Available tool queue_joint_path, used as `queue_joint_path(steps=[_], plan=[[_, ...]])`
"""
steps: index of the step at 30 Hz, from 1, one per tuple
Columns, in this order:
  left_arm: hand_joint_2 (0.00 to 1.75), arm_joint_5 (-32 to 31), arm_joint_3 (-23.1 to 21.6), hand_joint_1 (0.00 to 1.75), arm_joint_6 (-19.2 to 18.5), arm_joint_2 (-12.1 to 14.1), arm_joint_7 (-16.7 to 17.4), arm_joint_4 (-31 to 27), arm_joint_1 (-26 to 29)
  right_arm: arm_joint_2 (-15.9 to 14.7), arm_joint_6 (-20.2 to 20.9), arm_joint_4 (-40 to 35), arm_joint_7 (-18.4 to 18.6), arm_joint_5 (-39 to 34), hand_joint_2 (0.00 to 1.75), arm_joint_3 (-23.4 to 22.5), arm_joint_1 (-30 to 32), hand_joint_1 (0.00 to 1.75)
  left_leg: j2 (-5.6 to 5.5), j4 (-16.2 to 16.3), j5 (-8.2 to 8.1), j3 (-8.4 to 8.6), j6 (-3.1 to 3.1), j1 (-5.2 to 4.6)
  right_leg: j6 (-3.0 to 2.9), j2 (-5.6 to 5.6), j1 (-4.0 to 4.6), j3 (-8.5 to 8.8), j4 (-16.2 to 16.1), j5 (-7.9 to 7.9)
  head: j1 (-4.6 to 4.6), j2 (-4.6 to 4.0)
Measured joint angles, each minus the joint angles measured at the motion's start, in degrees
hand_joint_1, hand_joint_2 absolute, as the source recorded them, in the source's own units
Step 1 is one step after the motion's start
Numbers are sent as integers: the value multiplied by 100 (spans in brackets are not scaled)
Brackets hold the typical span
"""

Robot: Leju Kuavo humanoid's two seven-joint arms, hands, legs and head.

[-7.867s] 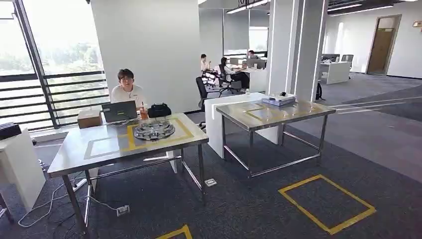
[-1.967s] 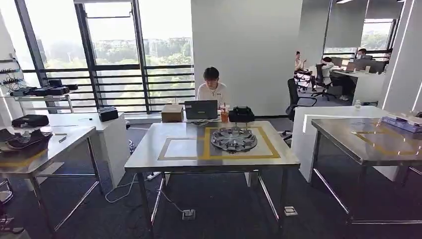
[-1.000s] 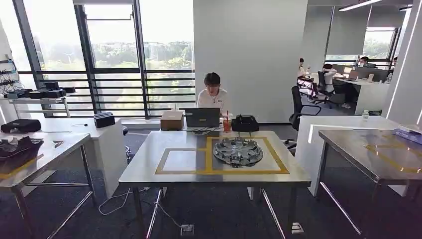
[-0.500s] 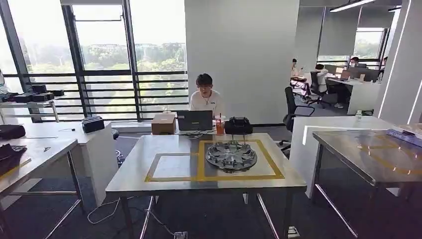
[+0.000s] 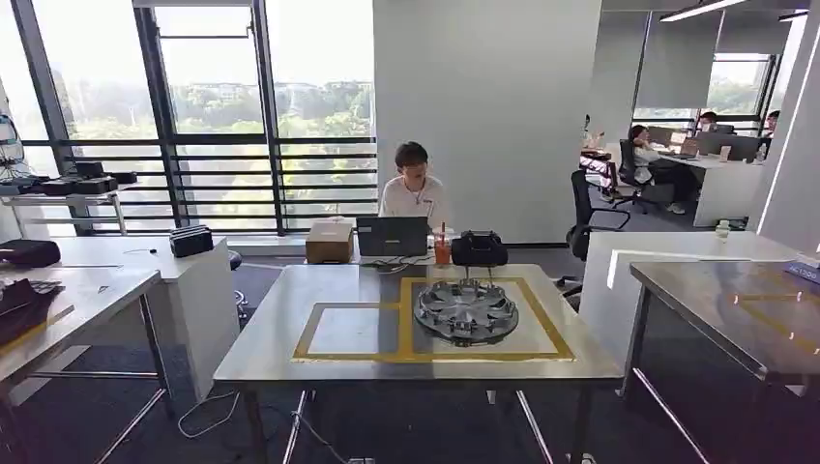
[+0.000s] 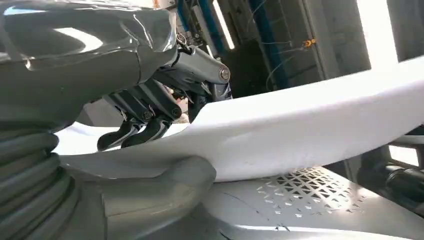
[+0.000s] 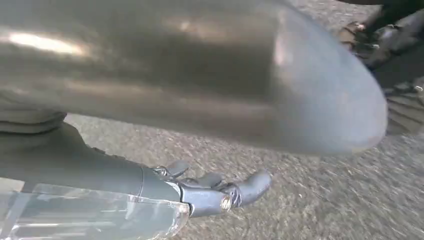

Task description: Take the parts from the cabinet and place them on the table.

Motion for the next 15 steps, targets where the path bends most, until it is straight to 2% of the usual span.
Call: queue_joint_path(steps=[1,2,3,4,6,7,8,9,10,11,12,13,14,15], plan=[[175,-13,-2,175,-4,20,-4,-2,6,2,-9,15,-46,4,0,0,10,0,-1,68,10,36,-24,3,-42,6,-12,-25,-13,37,2,0],[175,-52,-2,175,-11,39,-4,-13,9,4,-22,63,-111,4,0,2,6,0,-3,82,-10,46,-39,2,-69,7,-17,24,-10,31,-9,-2],[175,-79,0,175,-20,61,-4,-26,7,44,-39,96,-159,7,0,7,-4,0,11,113,-60,31,-68,11,-79,14,-66,73,-14,32,-13,4],[175,-98,2,175,-20,70,-2,-35,-4,33,-57,125,-195,7,0,11,-15,0,35,285,-125,-55,-115,26,-107,9,-68,106,-20,12,-9,4],[175,-116,0,175,-20,103,-2,-35,2,59,-66,179,-223,7,0,20,-62,0,50,1167,-464,-574,-204,84,-161,15,-66,123,-20,-31,-33,0],[175,-120,-2,175,-20,116,-2,-35,6,65,-68,201,-225,7,0,20,-70,0,63,1598,-648,-864,-231,109,-162,16,-64,129,-18,-55,-41,-2],[175,-127,-2,175,-20,125,-2,-35,9,68,-68,216,-227,7,0,20,-68,0,71,1892,-728,-1094,-251,130,-163,16,-62,148,-18,-79,-48,0],[175,-136,-4,175,-20,133,-2,-33,9,70,-70,236,-238,4,0,22,-70,0,73,1889,-633,-1175,-253,144,-154,17,-61,186,-18,-108,-46,0],[175,-153,-9,175,-17,140,-2,-31,8,72,-72,256,-258,2,0,24,-73,0,74,1605,-385,-1104,-248,149,-149,17,-57,239,-18,-141,-52,0],[175,-179,-11,175,-7,149,-4,-31,3,81,-85,269,-290,0,0,31,-82,0,76,1112,-50,-913,-227,149,-141,21,-50,303,-20,-178,-52,0],[175,-186,-18,175,7,157,-7,-31,-11,87,-87,271,-310,0,0,33,-102,0,78,571,288,-689,-181,137,-136,24,-41,364,-24,-208,-61,0],[175,-195,-33,175,29,170,-20,-31,-38,96,-90,271,-328,-2,0,39,-123,0,90,131,518,-520,-105,110,-124,30,-43,386,-38,-239,-59,-2],[175,-203,-54,175,53,184,-33,-22,-63,116,-92,271,-332,-2,0,48,-149,0,103,128,294,-502,-95,81,-96,37,-6,416,-40,-254,-50,-2],[175,-208,-72,175,74,188,-48,-20,-93,116,-103,269,-339,-4,0,61,-180,0,84,118,240,-502,-78,69,-61,44,-21,400,-43,-276,-61,-2]])
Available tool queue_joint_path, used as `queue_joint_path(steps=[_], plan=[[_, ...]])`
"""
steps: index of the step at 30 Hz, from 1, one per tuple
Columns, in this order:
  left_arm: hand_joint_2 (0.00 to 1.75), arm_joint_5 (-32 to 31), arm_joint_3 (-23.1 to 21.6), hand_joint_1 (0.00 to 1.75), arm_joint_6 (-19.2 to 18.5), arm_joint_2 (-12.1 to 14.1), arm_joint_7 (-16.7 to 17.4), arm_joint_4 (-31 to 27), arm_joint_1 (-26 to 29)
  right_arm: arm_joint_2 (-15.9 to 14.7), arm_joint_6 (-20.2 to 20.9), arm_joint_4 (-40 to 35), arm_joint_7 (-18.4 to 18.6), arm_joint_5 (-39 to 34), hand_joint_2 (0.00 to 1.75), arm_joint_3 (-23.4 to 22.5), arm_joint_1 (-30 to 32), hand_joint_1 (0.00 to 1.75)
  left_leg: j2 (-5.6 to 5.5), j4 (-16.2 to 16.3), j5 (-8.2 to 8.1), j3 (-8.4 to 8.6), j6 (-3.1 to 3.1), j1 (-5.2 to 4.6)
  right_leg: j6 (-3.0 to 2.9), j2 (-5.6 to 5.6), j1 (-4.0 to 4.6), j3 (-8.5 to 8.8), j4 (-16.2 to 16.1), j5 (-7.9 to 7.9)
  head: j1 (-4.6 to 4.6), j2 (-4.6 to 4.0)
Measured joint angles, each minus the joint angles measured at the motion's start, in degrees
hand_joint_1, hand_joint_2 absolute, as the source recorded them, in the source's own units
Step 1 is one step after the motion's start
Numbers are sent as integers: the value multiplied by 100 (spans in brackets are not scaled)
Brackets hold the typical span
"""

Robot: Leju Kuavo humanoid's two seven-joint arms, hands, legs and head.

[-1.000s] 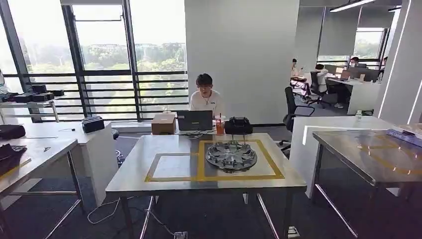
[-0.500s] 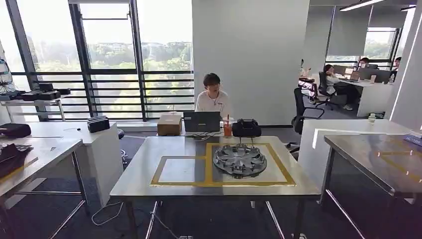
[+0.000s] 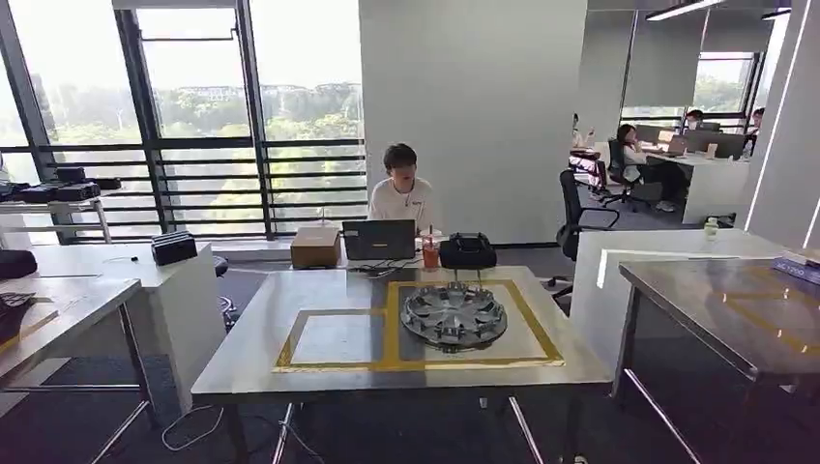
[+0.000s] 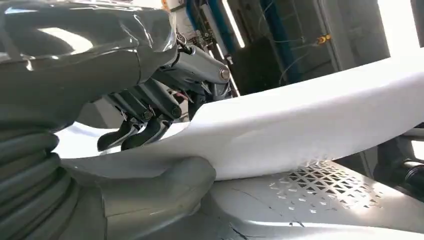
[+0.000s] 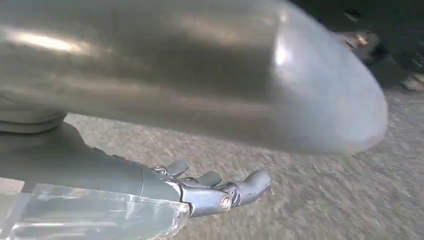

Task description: Take the parts from the cabinet and place them on the table.

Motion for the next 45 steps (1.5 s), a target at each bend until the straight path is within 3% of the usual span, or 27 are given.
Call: queue_joint_path(steps=[2,4,7,9,11,13,15,17,19,21,23,24,25,26,28,29,30,33,34,35,36,38,39,41,43,44,45], plan=[[175,-2,-37,175,46,20,-9,-2,-26,-2,-15,-22,-2,-9,0,26,-29,0,-6,-12,84,32,79,-15,59,-9,-1,23,-37,-29,0,2],[175,15,-81,175,96,24,-4,-15,-67,-22,-26,-88,18,-26,0,39,-21,0,6,-197,161,227,125,35,88,-31,23,26,83,-97,20,7],[175,20,-166,175,157,31,11,-13,-121,-46,-31,-146,53,-33,0,61,-22,0,12,-218,116,264,198,23,34,-29,7,-771,1403,-583,44,0],[175,35,-197,175,160,42,20,-11,-121,-50,35,-184,61,-33,0,68,1,0,-8,-214,68,290,198,11,98,-30,-8,-1205,1944,-629,57,2],[175,55,-221,175,151,70,20,-7,-121,-52,105,-208,59,-48,0,68,37,0,-35,-210,-9,391,170,13,242,-32,-27,-1019,1303,-186,63,2],[175,57,-238,175,142,83,13,9,-132,-50,116,-223,59,-74,0,68,51,0,-43,-174,-116,486,114,6,334,-50,-58,-547,174,355,74,2],[175,48,-262,175,133,90,-9,48,-159,-29,125,-238,59,-96,0,68,49,0,-47,-111,-231,451,52,-46,150,-52,-45,-460,51,387,55,0],[175,39,-280,175,129,94,-15,66,-193,4,131,-264,59,-101,0,66,48,0,-42,-120,-261,465,7,-25,73,-47,1,-462,56,348,44,0],[175,39,-302,175,129,96,-33,79,-211,48,153,-284,63,-103,0,65,61,0,-23,-35,-348,489,-53,-2,11,-38,-79,-392,37,327,59,2],[175,39,-315,175,125,107,-46,90,-233,39,162,-297,74,-120,0,66,51,0,-14,596,-634,159,-137,41,-65,-39,-80,-333,36,275,22,2],[175,39,-345,175,109,118,-74,122,-231,61,181,-310,118,-136,0,65,49,0,-13,1565,-959,-451,-190,87,-90,-36,-65,-297,37,225,13,2],[175,39,-365,175,109,127,-89,140,-231,63,186,-313,144,-135,0,66,58,0,-12,1803,-948,-655,-197,94,-82,-34,-62,-267,38,189,18,2],[175,37,-374,175,109,133,-101,146,-230,63,190,-319,160,-136,0,65,65,0,-11,1724,-778,-694,-190,100,-74,-28,-60,-216,38,153,7,2],[175,33,-374,175,111,138,-107,146,-232,63,195,-319,173,-136,0,66,79,0,-10,1403,-498,-599,-175,102,-66,-24,-55,-155,38,116,7,2],[175,33,-374,175,111,144,-109,146,-236,68,195,-328,173,-136,0,65,87,0,-10,328,174,-158,-81,75,-46,-14,-42,-13,30,30,0,2],[175,33,-374,175,111,151,-109,146,-244,90,199,-328,173,-136,0,65,88,0,-8,51,233,-33,-1,45,-25,-5,-55,-36,23,-5,4,2],[175,33,-378,175,111,155,-109,146,-258,111,203,-341,173,-136,0,63,65,0,12,-14,163,-10,13,13,20,13,-7,-24,26,-35,11,-7],[175,42,-378,175,109,166,-118,144,-260,98,212,-352,199,-142,0,63,63,0,-2,-29,132,13,70,-24,114,-9,-41,22,-36,-68,-4,0],[175,66,-376,175,103,164,-133,140,-252,96,212,-363,208,-142,0,63,64,0,-6,-152,174,113,113,55,132,-24,-39,3,-8,-99,11,4],[175,83,-374,175,83,162,-151,142,-249,90,219,-365,212,-155,0,63,77,0,-12,-193,165,166,130,33,130,-29,-35,-57,154,-146,18,2],[175,96,-367,175,46,160,-166,146,-247,81,217,-367,212,-177,0,59,77,0,-5,-194,143,192,165,29,101,-26,-39,-280,553,-303,27,2],[175,136,-356,175,-37,153,-199,184,-204,53,199,-378,225,-203,0,52,90,0,-3,-191,83,226,200,9,83,-27,-38,-937,1588,-610,35,2],[175,136,-345,175,-88,144,-214,201,-175,35,190,-396,236,-212,0,46,107,0,-13,-184,51,249,201,3,110,-27,-38,-1181,1908,-641,39,2],[175,136,-310,175,-136,92,-201,201,-36,20,181,-455,262,-245,0,15,165,0,-38,-184,-34,359,189,0,219,-28,-47,-1220,1682,-349,46,2],[175,147,-273,175,-142,27,-144,190,77,-4,186,-570,325,-254,0,-41,230,0,-50,-160,-165,526,148,8,333,-39,-55,-772,543,275,63,2],[175,151,-251,175,-138,13,-113,186,94,-7,217,-639,394,-249,0,-64,280,0,-52,-141,-231,513,120,-2,329,-54,-54,-609,100,467,68,2],[175,151,-236,175,-131,2,-92,182,110,-2,276,-766,497,-210,0,-100,325,0,-66,-81,-328,531,85,-54,216,-53,-31,-527,64,445,81,-2]])
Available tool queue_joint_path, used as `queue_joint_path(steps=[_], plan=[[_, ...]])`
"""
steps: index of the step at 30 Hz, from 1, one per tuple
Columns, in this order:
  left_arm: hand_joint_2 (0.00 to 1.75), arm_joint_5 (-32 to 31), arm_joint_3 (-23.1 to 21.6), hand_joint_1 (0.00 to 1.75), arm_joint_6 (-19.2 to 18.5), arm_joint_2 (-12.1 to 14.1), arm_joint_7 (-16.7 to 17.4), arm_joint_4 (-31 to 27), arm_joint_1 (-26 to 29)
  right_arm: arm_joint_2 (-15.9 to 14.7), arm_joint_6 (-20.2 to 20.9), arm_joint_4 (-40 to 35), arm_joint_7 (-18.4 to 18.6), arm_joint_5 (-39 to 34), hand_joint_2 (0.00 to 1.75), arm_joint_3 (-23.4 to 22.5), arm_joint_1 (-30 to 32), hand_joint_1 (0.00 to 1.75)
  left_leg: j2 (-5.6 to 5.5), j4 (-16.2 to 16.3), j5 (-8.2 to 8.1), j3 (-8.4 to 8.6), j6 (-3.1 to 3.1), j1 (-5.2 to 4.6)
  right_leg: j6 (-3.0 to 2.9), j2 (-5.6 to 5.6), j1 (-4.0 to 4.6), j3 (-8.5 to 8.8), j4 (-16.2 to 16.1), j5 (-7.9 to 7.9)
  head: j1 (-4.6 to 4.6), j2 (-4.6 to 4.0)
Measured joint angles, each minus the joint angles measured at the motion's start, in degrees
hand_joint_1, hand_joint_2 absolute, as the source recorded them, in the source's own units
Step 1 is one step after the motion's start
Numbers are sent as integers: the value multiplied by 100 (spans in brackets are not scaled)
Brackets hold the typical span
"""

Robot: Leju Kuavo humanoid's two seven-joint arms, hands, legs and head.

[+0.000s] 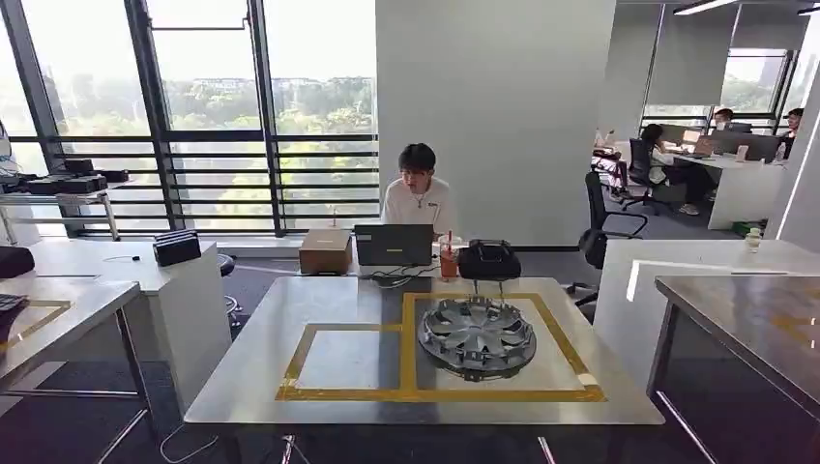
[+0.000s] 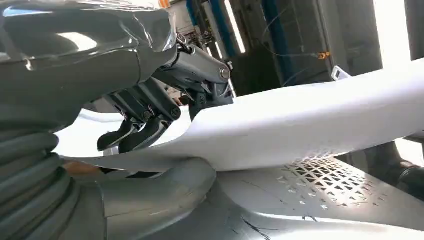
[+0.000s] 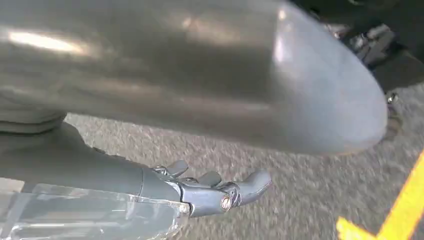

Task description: Take the parts from the cabinet and place them on the table.

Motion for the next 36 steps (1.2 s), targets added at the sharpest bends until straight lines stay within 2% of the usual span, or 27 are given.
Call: queue_joint_path(steps=[2,3,4,5,6,8,9,10,11,13,14,15,17,19,20,21,22,24,25,26,27,29,30,31,32,34,36], plan=[[175,-11,29,175,18,-13,22,-13,6,13,201,-314,205,114,0,-101,122,0,-3,-20,-44,30,-44,14,-136,3,28,9,12,-52,-22,2],[175,-15,37,175,28,-22,29,-13,11,33,278,-443,266,170,0,-153,168,0,4,-25,-63,42,-69,26,-167,6,37,13,11,-68,-26,2],[175,-15,44,175,31,-31,29,-13,15,66,328,-537,297,210,0,-195,200,0,11,-2,-120,66,-95,34,-194,9,-40,61,-3,-80,-22,9],[175,-15,50,175,31,-35,29,-13,17,68,354,-620,323,243,0,-234,236,0,21,138,-190,39,-136,41,-231,13,-38,97,-5,-107,-28,9],[175,-15,59,175,31,-35,29,-13,21,72,371,-676,332,271,0,-277,257,0,28,502,-367,-138,-180,65,-276,13,-38,138,-6,-139,-57,9],[175,-15,61,175,31,-39,29,11,48,105,402,-746,343,339,0,-326,264,0,49,1516,-761,-749,-242,117,-304,20,-27,177,-6,-192,-61,9],[175,-20,61,175,31,-39,24,26,70,120,402,-770,343,380,0,-356,279,0,52,1899,-828,-1024,-255,134,-305,23,-23,201,-5,-222,-66,9],[175,-37,59,175,31,-39,11,46,73,131,402,-786,334,413,0,-378,295,0,53,1986,-726,-1162,-256,140,-296,27,-21,242,-5,-259,-63,9],[175,-70,59,175,28,-37,-21,81,62,146,400,-792,282,461,0,-409,301,0,56,1783,-487,-1142,-245,140,-289,33,-18,298,-5,-296,-72,9],[175,-101,61,175,24,-37,-54,131,35,173,369,-794,196,531,0,-442,284,0,56,795,216,-776,-179,125,-272,47,-2,440,-8,-377,-81,9],[175,-129,59,175,24,-39,-52,144,32,194,337,-794,140,563,0,-457,265,0,56,284,502,-583,-104,105,-263,56,1,487,-18,-417,-79,9],[175,-133,59,175,33,-44,-35,151,39,223,306,-790,94,603,0,-466,231,0,65,166,409,-498,-73,77,-227,64,46,504,-11,-458,-72,7],[175,-155,39,175,68,-53,-11,155,39,234,244,-768,8,660,0,-492,184,0,76,148,382,-485,-46,55,-167,77,28,498,-17,-489,-68,4],[175,-157,24,175,79,-53,-8,155,42,245,225,-749,-24,686,0,-509,158,0,72,144,374,-484,-27,40,-142,71,16,508,-52,-485,-77,4],[175,-162,22,175,83,-57,-8,155,42,247,216,-740,-38,701,0,-514,123,0,67,48,400,-427,9,54,-106,63,36,549,-87,-500,-81,4],[175,-177,18,175,83,-77,-6,159,46,251,205,-729,-51,719,0,-516,114,0,67,-41,433,-350,39,93,-112,31,24,461,62,-533,-59,4],[175,-181,13,175,85,-85,-2,159,40,251,199,-718,-62,721,0,-525,98,0,74,-65,417,-309,76,96,-133,31,28,316,351,-655,-57,4],[175,-181,4,175,85,-94,0,173,48,247,190,-694,-62,721,0,-538,82,0,73,-64,369,-283,116,81,-156,31,25,-259,1305,-991,-37,4],[175,-181,-4,175,85,-94,0,186,49,247,190,-685,-62,721,0,-547,78,0,67,-61,345,-273,120,73,-139,31,22,-560,1749,-1095,-39,4],[175,-181,-11,175,85,-94,2,196,57,249,190,-674,-64,723,0,-549,80,0,53,-59,315,-245,116,70,-98,31,17,-736,1926,-1063,-31,4],[175,-188,-20,175,85,-94,2,203,65,249,190,-663,-64,730,0,-549,86,0,40,-59,278,-195,106,71,-34,30,10,-732,1764,-897,-31,4],[175,-188,-22,175,85,-94,5,205,67,245,190,-654,-64,730,0,-551,83,0,31,-46,180,-63,68,77,91,23,-11,-358,800,-344,-17,4],[175,-188,-24,175,85,-94,5,205,67,240,188,-652,-64,730,0,-553,82,0,32,-26,121,-15,41,73,124,13,-23,-146,284,-94,-13,4],[175,-190,-24,175,85,-94,5,212,69,245,188,-628,-64,730,0,-553,76,0,35,19,40,-44,-2,23,55,0,-9,-29,65,-19,0,2],[175,-192,-24,175,90,-94,11,214,67,245,188,-628,-64,728,0,-553,61,0,32,27,4,-33,-26,14,-44,9,-8,-11,43,-34,-22,0],[175,-192,-24,175,90,-94,16,214,64,251,188,-624,-64,732,0,-553,57,0,38,11,-18,-13,-65,34,-131,12,34,-14,52,-72,-33,4],[175,-195,-20,175,98,-94,18,210,59,269,170,-619,-81,732,0,-553,59,0,48,68,-112,21,-133,58,-185,24,-33,58,30,-103,-20,7]])
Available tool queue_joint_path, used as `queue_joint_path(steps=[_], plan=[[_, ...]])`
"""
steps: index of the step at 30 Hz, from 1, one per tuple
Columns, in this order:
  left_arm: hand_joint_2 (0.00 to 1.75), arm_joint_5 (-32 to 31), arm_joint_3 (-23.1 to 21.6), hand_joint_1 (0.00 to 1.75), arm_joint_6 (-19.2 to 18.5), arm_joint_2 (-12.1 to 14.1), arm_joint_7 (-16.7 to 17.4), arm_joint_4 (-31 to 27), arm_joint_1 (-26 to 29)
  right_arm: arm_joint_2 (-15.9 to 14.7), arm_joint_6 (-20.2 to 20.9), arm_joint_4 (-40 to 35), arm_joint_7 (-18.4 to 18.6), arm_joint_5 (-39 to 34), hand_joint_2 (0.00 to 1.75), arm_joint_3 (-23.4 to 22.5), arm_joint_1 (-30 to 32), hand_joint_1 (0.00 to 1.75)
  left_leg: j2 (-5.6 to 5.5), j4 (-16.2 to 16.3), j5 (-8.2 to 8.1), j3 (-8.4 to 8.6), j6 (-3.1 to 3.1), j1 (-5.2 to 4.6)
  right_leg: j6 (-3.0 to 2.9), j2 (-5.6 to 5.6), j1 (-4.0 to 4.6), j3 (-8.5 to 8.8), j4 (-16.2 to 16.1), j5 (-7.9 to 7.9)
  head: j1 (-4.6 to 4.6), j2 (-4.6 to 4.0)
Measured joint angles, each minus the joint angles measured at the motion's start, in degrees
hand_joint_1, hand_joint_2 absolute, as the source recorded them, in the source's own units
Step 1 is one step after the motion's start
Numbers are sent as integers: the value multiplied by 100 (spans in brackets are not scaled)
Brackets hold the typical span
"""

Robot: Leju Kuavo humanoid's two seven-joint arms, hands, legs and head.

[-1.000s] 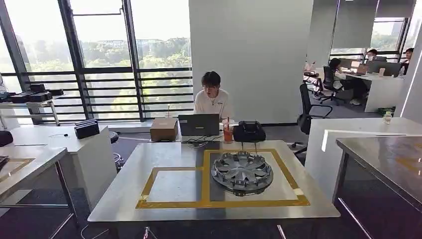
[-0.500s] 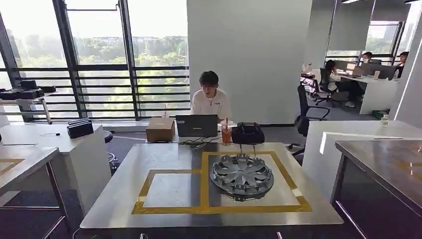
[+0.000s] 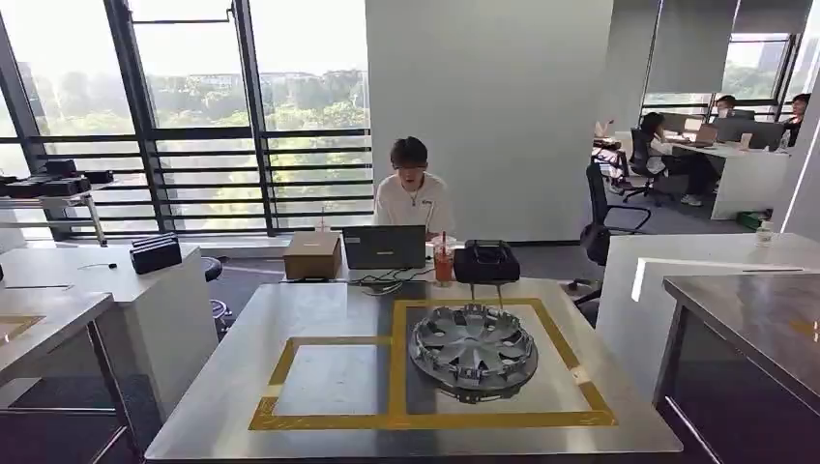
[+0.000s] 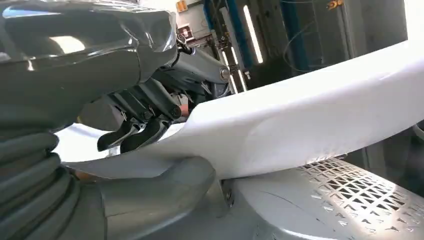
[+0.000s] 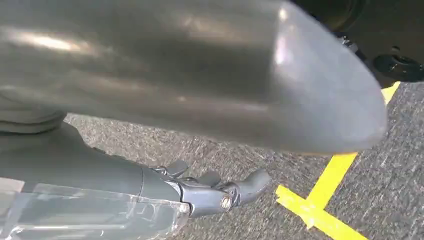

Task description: Take the parts from the cabinet and place them on the table.

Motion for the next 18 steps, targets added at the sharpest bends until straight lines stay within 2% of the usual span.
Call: queue_joint_path(steps=[1,2,3,4,5,6,7,8,9,10,11,12,14,15,16,17,18], plan=[[175,-4,-2,175,13,2,9,-2,-16,-11,-35,11,-15,7,0,-2,-8,0,4,229,-107,-90,-36,7,-58,0,-5,39,0,-39,-30,-2],[175,-13,-4,175,37,4,24,0,-26,-18,-52,26,-26,20,0,-2,-29,0,4,637,-291,-306,-75,35,-85,1,-2,68,0,-62,-37,-2],[175,-22,-11,175,81,7,50,0,-26,-15,-68,57,-42,61,0,-2,-52,0,5,1202,-516,-639,-108,65,-112,2,9,86,0,-88,-37,-2],[175,-39,-26,175,114,13,72,0,-30,-13,-90,85,-57,96,0,-2,-71,0,6,1652,-651,-930,-124,80,-114,4,16,103,1,-112,-44,-2],[175,-44,-53,175,138,24,79,13,-51,-11,-98,118,-79,122,0,0,-78,0,7,1915,-645,-1151,-130,83,-110,6,21,129,1,-142,-44,-2],[175,-39,-66,175,144,33,79,39,-78,-11,-100,147,-96,147,0,0,-83,0,7,1865,-484,-1207,-124,83,-104,9,26,169,1,-168,-48,-2],[175,-35,-68,175,144,42,77,52,-114,-7,-103,183,-113,155,0,0,-85,0,8,1509,-160,-1109,-104,81,-98,13,35,229,1,-209,-52,-2],[175,-35,-70,175,142,53,74,52,-151,2,-105,206,-131,157,0,0,-92,0,8,965,206,-898,-64,70,-94,17,53,299,0,-245,-55,-2],[175,-35,-74,175,142,63,74,52,-188,13,-109,221,-153,164,0,0,-99,0,7,421,528,-675,5,54,-89,21,63,361,-5,-283,-61,-2],[175,-37,-85,175,142,72,72,55,-220,47,-120,249,-168,170,0,0,-105,0,11,150,562,-527,80,20,-83,25,49,351,-18,-307,-53,-4],[175,-46,-98,175,149,77,72,59,-251,70,-144,273,-186,181,0,0,-141,0,37,74,495,-493,107,3,-45,30,110,388,-17,-331,-41,-9],[175,-57,-114,175,175,87,72,66,-282,74,-157,297,-199,195,0,0,-153,0,32,73,469,-504,113,-13,-14,27,75,372,-19,-343,-70,-2],[175,-105,-129,175,197,103,68,68,-292,85,-183,326,-214,221,0,0,-177,0,17,28,452,-492,153,-32,47,20,68,408,-86,-354,-61,-2],[175,-118,-136,175,205,107,68,63,-294,94,-190,332,-216,223,0,2,-190,0,23,-125,512,-352,193,54,59,7,78,386,-54,-379,-55,0],[175,-125,-155,175,216,109,68,70,-312,96,-194,347,-216,238,0,4,-195,0,27,-179,519,-293,206,32,57,2,77,334,84,-415,-43,-2],[175,-142,-173,175,227,109,68,74,-338,98,-205,363,-216,249,0,5,-205,0,31,-185,510,-267,228,32,40,3,65,165,396,-540,-35,-4],[175,-153,-197,175,240,111,61,79,-352,90,-216,389,-212,267,0,4,-210,0,32,-184,481,-250,241,27,33,2,60,-161,948,-726,-24,-2]])
